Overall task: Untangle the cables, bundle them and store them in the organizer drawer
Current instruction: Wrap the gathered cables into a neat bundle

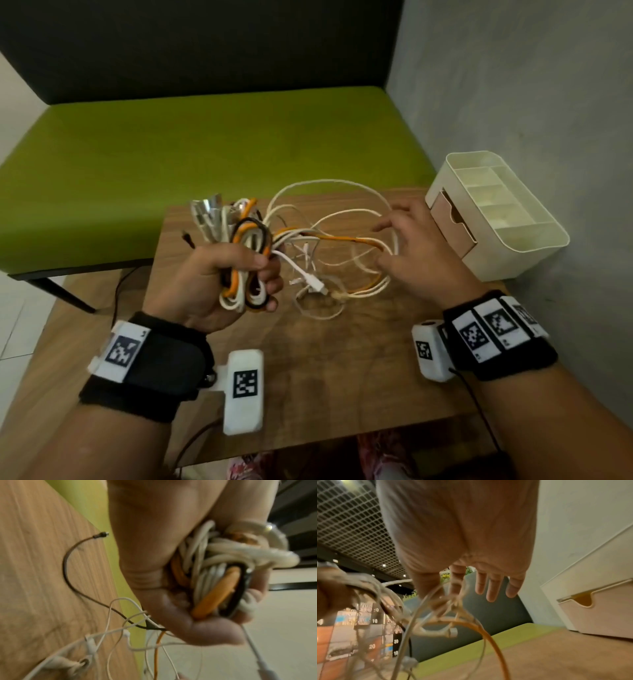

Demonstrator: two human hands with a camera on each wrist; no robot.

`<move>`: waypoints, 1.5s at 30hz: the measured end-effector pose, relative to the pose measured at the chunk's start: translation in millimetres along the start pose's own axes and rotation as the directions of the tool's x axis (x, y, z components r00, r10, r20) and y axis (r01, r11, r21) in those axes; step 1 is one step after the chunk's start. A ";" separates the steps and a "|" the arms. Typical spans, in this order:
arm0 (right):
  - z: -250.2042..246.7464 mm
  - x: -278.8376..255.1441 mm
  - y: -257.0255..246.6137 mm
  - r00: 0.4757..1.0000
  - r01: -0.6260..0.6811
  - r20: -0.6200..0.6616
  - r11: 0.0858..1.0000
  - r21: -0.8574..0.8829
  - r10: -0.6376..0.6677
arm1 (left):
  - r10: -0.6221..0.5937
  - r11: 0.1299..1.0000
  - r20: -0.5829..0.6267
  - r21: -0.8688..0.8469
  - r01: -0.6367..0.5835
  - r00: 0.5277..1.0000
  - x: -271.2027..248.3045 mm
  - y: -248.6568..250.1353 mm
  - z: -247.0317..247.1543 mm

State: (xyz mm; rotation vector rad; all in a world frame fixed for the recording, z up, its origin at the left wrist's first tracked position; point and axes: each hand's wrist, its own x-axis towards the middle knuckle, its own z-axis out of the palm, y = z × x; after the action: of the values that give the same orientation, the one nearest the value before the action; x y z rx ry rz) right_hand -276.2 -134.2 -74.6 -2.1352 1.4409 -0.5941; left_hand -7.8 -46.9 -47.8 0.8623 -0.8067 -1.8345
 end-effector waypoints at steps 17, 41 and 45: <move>6.5 -17.2 -59.3 0.941 0.044 0.314 0.965 0.260 -0.127 | -0.118 0.962 0.057 0.255 0.100 0.991 9.2 -17.9 34.5; -14.3 -25.4 -67.2 0.925 0.096 0.302 0.910 0.404 -0.232 | 0.038 0.969 0.009 0.245 -0.039 0.999 8.6 -16.8 36.9; -8.0 -25.1 -65.9 0.917 -0.037 0.348 0.830 0.557 -0.193 | 0.062 0.979 0.086 0.189 -0.077 0.994 5.3 -15.2 39.9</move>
State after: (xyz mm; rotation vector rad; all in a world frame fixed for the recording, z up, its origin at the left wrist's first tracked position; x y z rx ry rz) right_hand -242.3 -90.9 -29.7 -1.7178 0.8266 -0.4989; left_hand -49.4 -39.8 -39.9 0.8744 -1.0662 -1.7587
